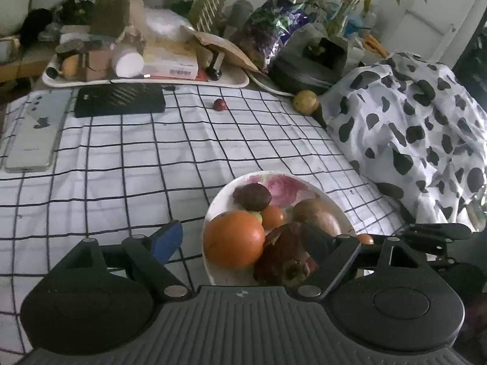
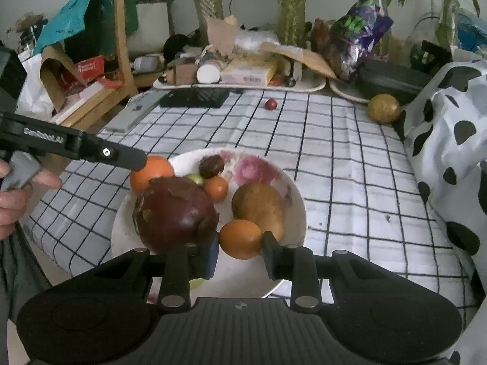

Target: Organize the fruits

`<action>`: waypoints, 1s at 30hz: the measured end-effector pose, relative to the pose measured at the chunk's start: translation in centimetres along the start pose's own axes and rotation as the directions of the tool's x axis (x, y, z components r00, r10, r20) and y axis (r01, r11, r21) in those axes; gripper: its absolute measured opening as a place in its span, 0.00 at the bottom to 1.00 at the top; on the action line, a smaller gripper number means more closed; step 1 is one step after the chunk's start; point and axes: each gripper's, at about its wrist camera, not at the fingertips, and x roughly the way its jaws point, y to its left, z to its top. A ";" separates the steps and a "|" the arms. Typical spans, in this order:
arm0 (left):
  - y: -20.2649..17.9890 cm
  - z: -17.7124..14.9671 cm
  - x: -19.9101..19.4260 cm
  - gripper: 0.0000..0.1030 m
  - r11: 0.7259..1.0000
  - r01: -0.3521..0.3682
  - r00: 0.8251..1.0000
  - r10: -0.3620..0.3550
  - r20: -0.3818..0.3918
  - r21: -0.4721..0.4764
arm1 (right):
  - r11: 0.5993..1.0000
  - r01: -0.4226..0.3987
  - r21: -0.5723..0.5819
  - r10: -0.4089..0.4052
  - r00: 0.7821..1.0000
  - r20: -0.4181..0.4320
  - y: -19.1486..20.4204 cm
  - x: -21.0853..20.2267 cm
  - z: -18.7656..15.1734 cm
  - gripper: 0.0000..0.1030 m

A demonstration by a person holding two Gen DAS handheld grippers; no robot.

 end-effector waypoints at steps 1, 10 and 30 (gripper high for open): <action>-0.2 -0.2 -0.3 0.82 1.000 -0.013 1.000 0.013 0.006 0.004 | 1.000 -0.001 -0.007 0.001 1.000 -0.005 0.1 0.1 0.0 0.31; -1.5 -2.3 -2.6 0.82 0.991 -0.126 0.991 0.125 0.042 0.035 | 0.999 0.025 -0.037 -0.025 1.000 0.005 1.0 -0.6 -0.5 0.85; -5.9 -6.7 -4.5 0.82 0.947 -0.301 0.954 0.298 0.041 0.110 | 0.975 0.221 0.017 -0.219 0.974 -0.064 3.6 -2.5 -3.6 1.00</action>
